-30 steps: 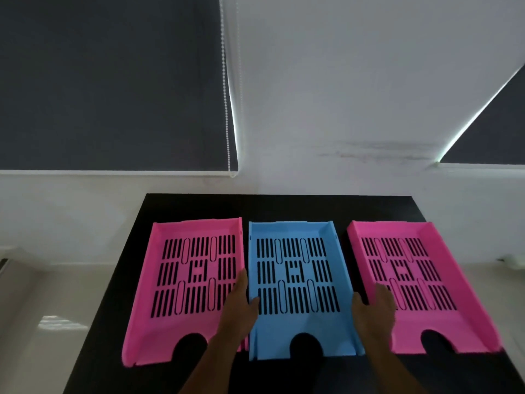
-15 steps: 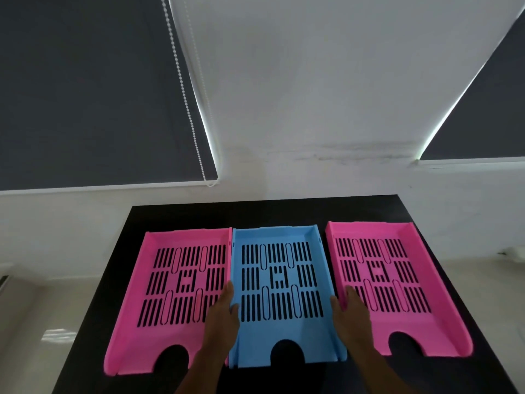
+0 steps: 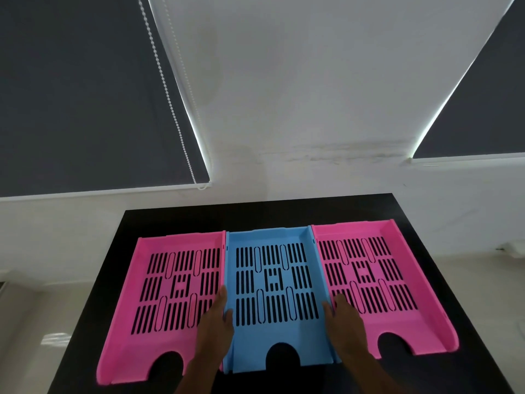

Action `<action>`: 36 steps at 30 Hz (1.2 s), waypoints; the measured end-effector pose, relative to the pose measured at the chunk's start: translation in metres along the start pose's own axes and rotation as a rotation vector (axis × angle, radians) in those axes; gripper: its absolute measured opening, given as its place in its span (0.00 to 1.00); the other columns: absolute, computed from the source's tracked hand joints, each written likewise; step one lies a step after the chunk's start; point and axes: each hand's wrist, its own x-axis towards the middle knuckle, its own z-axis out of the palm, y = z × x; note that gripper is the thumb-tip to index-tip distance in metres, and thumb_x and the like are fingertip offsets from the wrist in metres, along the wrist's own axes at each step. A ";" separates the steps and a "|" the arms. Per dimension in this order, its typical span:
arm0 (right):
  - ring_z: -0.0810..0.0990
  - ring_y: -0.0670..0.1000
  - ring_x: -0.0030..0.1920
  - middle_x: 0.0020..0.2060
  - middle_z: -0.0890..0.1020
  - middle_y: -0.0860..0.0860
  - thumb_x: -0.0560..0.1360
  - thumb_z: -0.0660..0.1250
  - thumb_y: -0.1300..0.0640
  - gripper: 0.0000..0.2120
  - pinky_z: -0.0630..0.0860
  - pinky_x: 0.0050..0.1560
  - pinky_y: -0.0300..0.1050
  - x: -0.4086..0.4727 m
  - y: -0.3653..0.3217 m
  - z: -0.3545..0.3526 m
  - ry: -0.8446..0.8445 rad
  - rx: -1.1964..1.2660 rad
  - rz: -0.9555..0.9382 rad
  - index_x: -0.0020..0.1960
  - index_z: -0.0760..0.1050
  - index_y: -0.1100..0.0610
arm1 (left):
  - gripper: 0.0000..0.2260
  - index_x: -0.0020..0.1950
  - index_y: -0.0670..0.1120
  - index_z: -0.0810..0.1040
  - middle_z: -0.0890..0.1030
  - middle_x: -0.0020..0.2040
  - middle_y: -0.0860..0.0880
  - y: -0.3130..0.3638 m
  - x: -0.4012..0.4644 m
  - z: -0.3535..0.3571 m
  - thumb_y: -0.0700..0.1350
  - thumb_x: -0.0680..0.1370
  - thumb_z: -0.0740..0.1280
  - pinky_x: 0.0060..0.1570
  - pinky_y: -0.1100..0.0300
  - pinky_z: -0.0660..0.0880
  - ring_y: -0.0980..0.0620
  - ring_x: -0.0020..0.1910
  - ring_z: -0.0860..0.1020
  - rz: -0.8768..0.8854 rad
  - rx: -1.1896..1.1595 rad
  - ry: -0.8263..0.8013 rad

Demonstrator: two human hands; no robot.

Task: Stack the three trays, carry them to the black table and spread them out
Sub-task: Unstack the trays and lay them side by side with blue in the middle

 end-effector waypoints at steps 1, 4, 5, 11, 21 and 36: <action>0.82 0.47 0.37 0.38 0.80 0.49 0.82 0.61 0.51 0.07 0.85 0.44 0.53 0.000 0.000 0.000 0.001 -0.007 -0.002 0.50 0.72 0.55 | 0.28 0.78 0.48 0.55 0.70 0.74 0.39 0.000 -0.001 0.000 0.39 0.81 0.62 0.58 0.35 0.75 0.25 0.59 0.73 -0.004 -0.004 0.001; 0.77 0.46 0.33 0.36 0.78 0.48 0.82 0.61 0.52 0.07 0.85 0.43 0.52 0.001 -0.002 0.000 0.022 -0.022 -0.018 0.50 0.72 0.56 | 0.27 0.78 0.47 0.56 0.76 0.64 0.30 0.001 0.000 -0.001 0.38 0.81 0.62 0.58 0.35 0.74 0.25 0.59 0.72 -0.004 -0.016 0.020; 0.77 0.46 0.33 0.36 0.78 0.49 0.82 0.61 0.52 0.07 0.85 0.43 0.52 0.002 -0.003 0.001 0.027 -0.027 -0.023 0.50 0.72 0.56 | 0.27 0.78 0.46 0.56 0.75 0.63 0.28 0.003 0.001 -0.002 0.38 0.81 0.62 0.59 0.35 0.74 0.25 0.59 0.72 -0.003 -0.019 0.023; 0.84 0.53 0.40 0.41 0.82 0.53 0.81 0.61 0.51 0.10 0.85 0.46 0.57 0.020 -0.012 0.002 0.038 -0.044 -0.016 0.53 0.73 0.58 | 0.27 0.78 0.47 0.56 0.75 0.63 0.27 0.010 0.017 -0.005 0.38 0.81 0.62 0.60 0.33 0.72 0.24 0.61 0.70 -0.017 -0.032 0.021; 0.85 0.53 0.42 0.43 0.83 0.54 0.81 0.62 0.52 0.09 0.85 0.45 0.55 0.069 -0.039 -0.006 0.034 -0.033 0.004 0.53 0.74 0.58 | 0.27 0.78 0.46 0.56 0.74 0.66 0.30 0.036 0.064 -0.011 0.38 0.81 0.62 0.60 0.34 0.72 0.25 0.61 0.70 -0.033 -0.044 -0.025; 0.84 0.48 0.39 0.41 0.82 0.51 0.81 0.63 0.53 0.06 0.85 0.43 0.50 0.086 -0.056 -0.020 -0.011 -0.020 0.013 0.51 0.72 0.56 | 0.31 0.80 0.51 0.50 0.74 0.65 0.29 0.042 0.086 -0.017 0.44 0.82 0.63 0.37 0.67 0.81 0.58 0.33 0.82 -0.022 0.086 -0.102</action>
